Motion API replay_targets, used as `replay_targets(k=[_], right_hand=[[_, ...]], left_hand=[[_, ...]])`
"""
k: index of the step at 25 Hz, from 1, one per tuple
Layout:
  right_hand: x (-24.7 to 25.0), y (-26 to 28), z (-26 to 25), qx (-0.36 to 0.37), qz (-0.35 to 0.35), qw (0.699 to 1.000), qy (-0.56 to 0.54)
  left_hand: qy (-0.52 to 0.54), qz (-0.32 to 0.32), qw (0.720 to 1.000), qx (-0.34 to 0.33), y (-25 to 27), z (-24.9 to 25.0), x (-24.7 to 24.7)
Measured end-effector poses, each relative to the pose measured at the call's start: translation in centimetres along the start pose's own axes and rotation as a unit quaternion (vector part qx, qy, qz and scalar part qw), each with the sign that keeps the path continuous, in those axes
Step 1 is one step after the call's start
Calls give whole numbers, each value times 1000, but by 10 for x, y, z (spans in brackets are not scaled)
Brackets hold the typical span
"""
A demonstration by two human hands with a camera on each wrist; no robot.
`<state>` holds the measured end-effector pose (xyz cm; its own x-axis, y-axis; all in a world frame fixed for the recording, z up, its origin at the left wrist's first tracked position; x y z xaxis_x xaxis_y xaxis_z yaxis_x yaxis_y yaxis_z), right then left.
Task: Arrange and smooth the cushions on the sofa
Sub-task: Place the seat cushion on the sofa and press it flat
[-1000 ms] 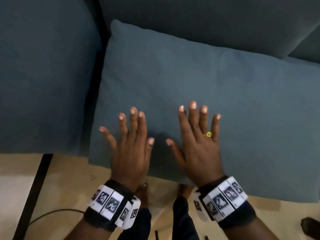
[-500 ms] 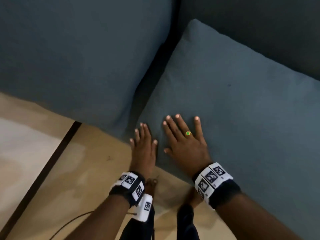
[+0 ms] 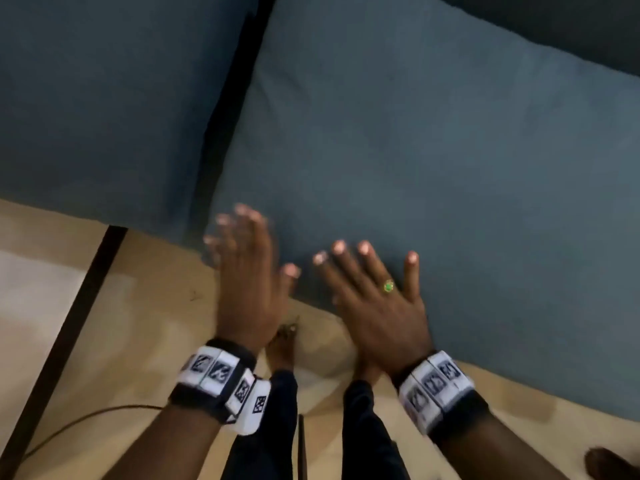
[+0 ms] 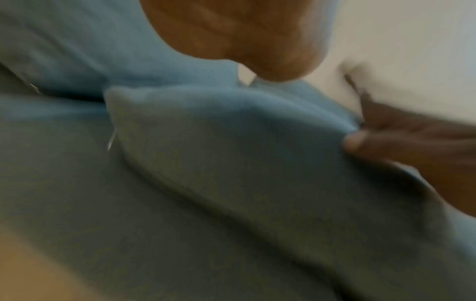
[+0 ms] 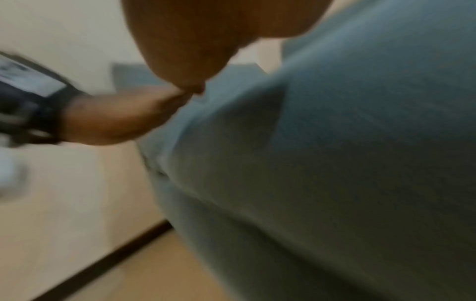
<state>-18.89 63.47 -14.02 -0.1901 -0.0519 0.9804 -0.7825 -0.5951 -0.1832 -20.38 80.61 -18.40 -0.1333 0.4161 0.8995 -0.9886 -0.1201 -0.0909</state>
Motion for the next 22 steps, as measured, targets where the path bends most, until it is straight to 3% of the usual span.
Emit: replay_targets(k=[2, 4, 5, 7, 9, 12, 14, 16, 17, 20, 22], right_hand=[[-3, 20, 28, -51, -20, 998, -23], [14, 37, 48, -109, 62, 990, -63], [20, 52, 66, -146, 85, 984, -60], [10, 79, 113, -231, 39, 971, -39], [-3, 113, 149, -268, -17, 962, -45], [8, 154, 187, -330, 45, 942, -49], [3, 181, 218, -407, 21, 912, -44], [5, 205, 242, -420, -16, 905, -61], [9, 215, 255, -427, -4, 901, -74], [19, 250, 290, -518, 65, 849, -78], [-1, 266, 301, -522, 9, 845, -114]], left_hand=[[-51, -73, 994, -66, 13, 44, -26], [-62, -42, 995, -72, 13, 68, -23], [-67, -31, 991, -115, 11, 93, -20], [-122, -53, 967, -219, 11, 145, -35], [-167, -106, 942, -272, 16, 191, -67], [-158, -56, 926, -338, 14, 264, -84], [-178, -59, 906, -380, 15, 302, -106], [-180, -100, 893, -399, 25, 332, -127], [-184, -97, 888, -410, 31, 348, -132], [-124, -61, 871, -472, 53, 396, -134], [-184, -94, 846, -491, 61, 416, -158]])
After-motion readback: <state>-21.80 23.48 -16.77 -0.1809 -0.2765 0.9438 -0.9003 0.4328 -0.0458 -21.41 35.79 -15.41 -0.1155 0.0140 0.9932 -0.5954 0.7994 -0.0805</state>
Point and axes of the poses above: each hand's wrist, its own y-axis away from the middle knuckle, its own x-axis out of the back of the hand, z = x × y, the point moved 7 cm from there along -y, towards the middle knuckle, and after that the axes turned 7 degrees about -x, right-handed, at the moved point
